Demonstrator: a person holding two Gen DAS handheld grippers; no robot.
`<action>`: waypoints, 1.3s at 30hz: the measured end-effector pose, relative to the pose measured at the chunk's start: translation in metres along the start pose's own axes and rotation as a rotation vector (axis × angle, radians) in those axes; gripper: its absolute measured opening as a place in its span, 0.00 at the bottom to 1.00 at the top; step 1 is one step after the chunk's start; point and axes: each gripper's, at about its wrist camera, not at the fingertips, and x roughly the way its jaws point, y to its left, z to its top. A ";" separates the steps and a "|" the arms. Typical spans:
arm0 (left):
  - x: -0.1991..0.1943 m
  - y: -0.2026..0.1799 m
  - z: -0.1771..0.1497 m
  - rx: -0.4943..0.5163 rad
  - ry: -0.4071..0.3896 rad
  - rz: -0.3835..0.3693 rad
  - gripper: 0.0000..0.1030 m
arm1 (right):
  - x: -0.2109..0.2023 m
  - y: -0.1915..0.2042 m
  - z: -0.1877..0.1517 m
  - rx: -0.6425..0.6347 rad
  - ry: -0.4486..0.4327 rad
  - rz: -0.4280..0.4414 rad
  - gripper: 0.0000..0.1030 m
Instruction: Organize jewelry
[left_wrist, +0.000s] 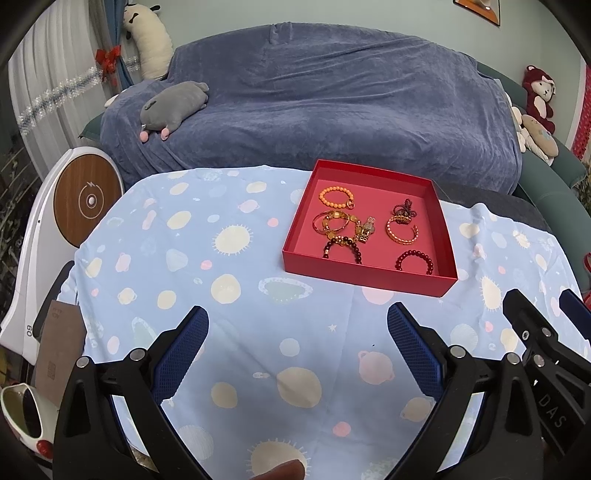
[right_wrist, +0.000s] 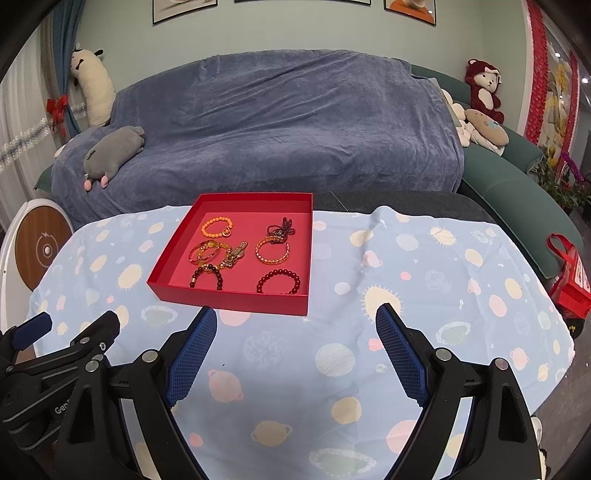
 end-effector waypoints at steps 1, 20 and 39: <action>-0.001 0.000 0.000 0.002 -0.002 0.004 0.90 | 0.000 0.000 0.000 -0.001 -0.001 -0.001 0.82; 0.005 -0.001 -0.004 0.001 0.021 0.021 0.90 | 0.003 -0.003 -0.005 -0.002 0.013 -0.002 0.82; 0.014 -0.003 -0.004 0.012 0.026 0.032 0.90 | 0.010 -0.004 -0.009 0.003 0.021 -0.003 0.82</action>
